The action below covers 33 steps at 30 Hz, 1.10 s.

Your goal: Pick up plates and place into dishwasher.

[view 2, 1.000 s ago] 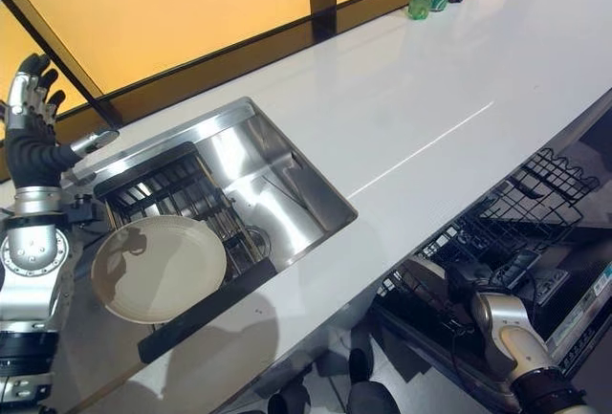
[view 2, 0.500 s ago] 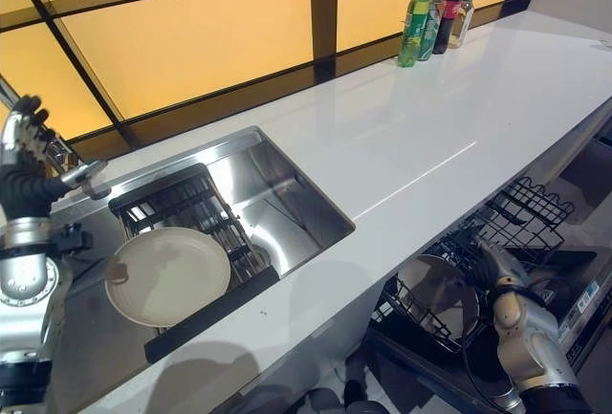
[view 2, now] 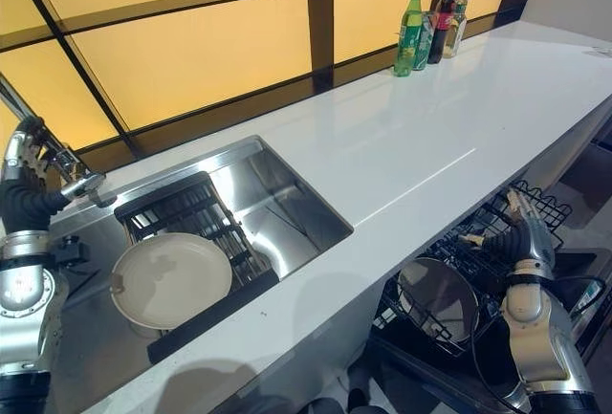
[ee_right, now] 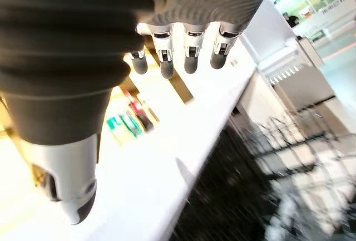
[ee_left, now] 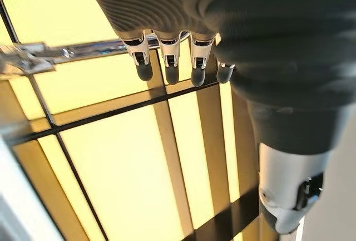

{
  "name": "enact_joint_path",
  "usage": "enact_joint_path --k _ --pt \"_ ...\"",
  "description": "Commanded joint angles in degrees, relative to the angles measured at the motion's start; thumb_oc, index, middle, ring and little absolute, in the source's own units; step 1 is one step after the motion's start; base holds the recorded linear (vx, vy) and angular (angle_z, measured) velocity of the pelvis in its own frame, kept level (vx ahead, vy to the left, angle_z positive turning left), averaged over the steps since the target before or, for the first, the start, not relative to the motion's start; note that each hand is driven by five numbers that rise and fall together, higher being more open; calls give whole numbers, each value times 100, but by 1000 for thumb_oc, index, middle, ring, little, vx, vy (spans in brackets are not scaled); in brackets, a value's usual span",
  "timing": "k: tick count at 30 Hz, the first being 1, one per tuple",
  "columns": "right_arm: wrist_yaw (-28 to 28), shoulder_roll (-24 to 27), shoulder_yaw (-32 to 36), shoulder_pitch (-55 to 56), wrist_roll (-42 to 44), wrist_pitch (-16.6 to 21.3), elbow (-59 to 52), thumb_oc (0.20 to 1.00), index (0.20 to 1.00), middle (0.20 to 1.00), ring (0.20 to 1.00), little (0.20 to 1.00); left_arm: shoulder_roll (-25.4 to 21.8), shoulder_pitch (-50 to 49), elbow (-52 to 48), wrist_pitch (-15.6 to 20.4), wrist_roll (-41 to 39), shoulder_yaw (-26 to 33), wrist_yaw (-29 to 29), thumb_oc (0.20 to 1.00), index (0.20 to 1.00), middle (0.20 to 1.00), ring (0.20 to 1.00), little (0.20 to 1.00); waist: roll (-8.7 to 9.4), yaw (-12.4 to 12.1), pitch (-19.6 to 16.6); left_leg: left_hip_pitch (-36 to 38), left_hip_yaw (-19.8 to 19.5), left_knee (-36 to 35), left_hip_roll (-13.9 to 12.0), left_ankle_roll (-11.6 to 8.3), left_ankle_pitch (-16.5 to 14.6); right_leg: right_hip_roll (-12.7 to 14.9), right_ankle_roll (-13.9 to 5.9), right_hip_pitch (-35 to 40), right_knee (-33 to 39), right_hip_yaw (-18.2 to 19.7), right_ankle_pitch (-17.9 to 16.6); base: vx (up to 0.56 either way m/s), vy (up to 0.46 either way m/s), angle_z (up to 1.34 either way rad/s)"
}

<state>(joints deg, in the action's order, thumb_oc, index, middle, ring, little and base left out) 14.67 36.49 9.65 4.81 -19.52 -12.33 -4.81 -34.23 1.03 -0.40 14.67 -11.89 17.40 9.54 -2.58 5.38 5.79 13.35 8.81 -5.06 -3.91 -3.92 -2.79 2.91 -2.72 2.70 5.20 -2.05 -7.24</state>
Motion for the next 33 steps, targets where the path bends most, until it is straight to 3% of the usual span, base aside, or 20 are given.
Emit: enact_joint_path --k 1,4,11,19,24,33 --pt "336 86 359 -214 151 329 -447 1000 1000 1000 1000 1000 -455 65 394 -184 297 -87 -99 1000 1000 1000 1000 1000 80 52 -198 -618 -178 21 -81 18 337 401 -493 187 -621 -101 739 65 82 0" --pt "348 133 395 -201 182 280 -490 1000 1000 1000 1000 1000 -530 71 460 -361 406 -143 -223 1000 1000 1000 1000 1000 63 69 -181 -627 -172 19 -68 21 346 417 -507 173 -623 -91 730 61 70 0" --pt "561 496 487 -348 588 301 -489 1000 1000 1000 1000 1000 -885 287 938 -1537 372 -743 -848 1000 1000 1000 1000 1000 -41 135 -4 -721 -175 26 17 67 383 488 -559 32 -678 -40 683 11 92 -1" --pt "659 814 473 -447 801 284 -413 1000 1000 1000 1000 1000 -1272 495 1605 -2403 228 -1113 -1101 1000 1000 1000 1000 1000 -125 176 126 -776 -121 28 118 130 393 586 -627 -74 -724 -62 642 -7 68 0" --pt "682 822 537 -386 825 222 -453 1000 1000 1000 1000 1000 -1221 401 1830 -2650 151 -928 -1020 1000 1000 1000 1000 1000 -124 139 143 -802 -126 37 159 163 395 607 -630 -109 -764 -110 647 -3 7 0" --pt "786 729 644 -281 868 209 -453 1000 1000 1000 1000 1000 -1164 133 1955 -2607 174 -401 -797 1000 1000 1000 1000 1000 -73 -30 126 -860 -231 51 167 155 413 610 -605 -72 -755 -284 682 -9 -11 2"
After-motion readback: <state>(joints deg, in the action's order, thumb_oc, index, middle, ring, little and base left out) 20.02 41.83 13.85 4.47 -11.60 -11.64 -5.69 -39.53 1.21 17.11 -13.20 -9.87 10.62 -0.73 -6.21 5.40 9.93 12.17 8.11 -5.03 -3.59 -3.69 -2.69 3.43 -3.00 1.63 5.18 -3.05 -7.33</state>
